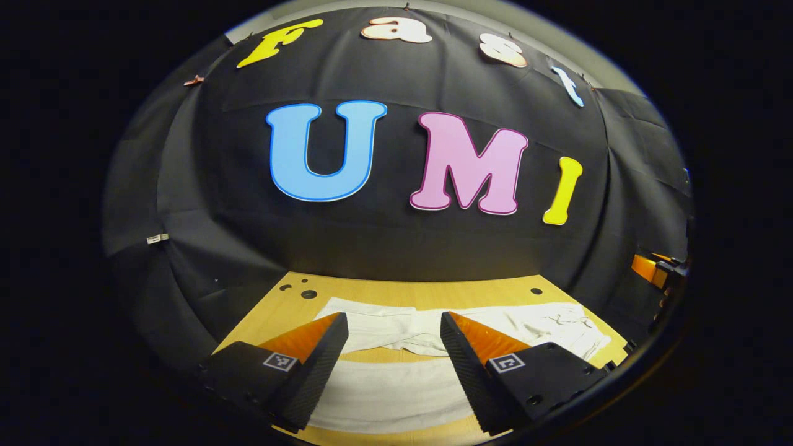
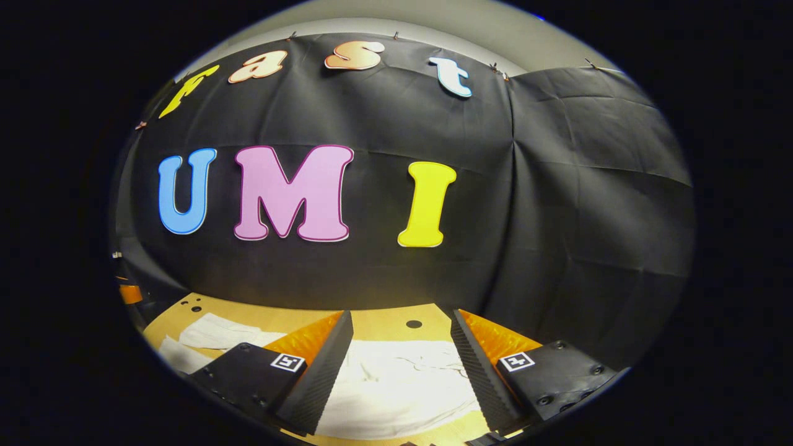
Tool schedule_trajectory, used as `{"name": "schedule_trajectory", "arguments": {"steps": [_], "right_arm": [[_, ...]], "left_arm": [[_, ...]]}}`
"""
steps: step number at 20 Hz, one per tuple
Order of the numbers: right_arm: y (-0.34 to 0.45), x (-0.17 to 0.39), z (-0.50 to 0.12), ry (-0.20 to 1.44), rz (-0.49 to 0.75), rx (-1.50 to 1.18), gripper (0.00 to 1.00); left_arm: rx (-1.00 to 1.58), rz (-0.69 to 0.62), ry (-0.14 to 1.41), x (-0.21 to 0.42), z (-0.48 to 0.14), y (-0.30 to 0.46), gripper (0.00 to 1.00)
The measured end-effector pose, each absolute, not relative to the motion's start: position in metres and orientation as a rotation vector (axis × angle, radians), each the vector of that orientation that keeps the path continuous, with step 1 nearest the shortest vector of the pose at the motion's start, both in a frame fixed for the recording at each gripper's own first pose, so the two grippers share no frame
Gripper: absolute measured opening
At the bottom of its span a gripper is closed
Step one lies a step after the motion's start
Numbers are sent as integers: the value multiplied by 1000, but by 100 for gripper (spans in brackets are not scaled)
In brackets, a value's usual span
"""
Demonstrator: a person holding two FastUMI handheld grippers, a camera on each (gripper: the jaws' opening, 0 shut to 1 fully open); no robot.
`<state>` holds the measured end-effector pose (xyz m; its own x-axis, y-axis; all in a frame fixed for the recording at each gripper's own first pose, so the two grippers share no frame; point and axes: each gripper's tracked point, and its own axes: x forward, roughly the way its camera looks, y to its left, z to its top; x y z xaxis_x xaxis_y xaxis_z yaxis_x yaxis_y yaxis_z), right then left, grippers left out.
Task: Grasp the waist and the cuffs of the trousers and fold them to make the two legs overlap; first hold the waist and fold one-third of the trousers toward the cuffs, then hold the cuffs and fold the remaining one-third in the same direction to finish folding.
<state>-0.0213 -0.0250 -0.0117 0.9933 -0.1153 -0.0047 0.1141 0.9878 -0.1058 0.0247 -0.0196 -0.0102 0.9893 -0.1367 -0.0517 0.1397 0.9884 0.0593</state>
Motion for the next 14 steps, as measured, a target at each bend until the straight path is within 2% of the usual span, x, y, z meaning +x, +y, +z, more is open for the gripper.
{"name": "schedule_trajectory", "arguments": {"steps": [14], "right_arm": [[-96, -38, -57, 105, -187, -147, 98]], "left_arm": [[96, -133, 77, 13, -35, -39, 96]]}}
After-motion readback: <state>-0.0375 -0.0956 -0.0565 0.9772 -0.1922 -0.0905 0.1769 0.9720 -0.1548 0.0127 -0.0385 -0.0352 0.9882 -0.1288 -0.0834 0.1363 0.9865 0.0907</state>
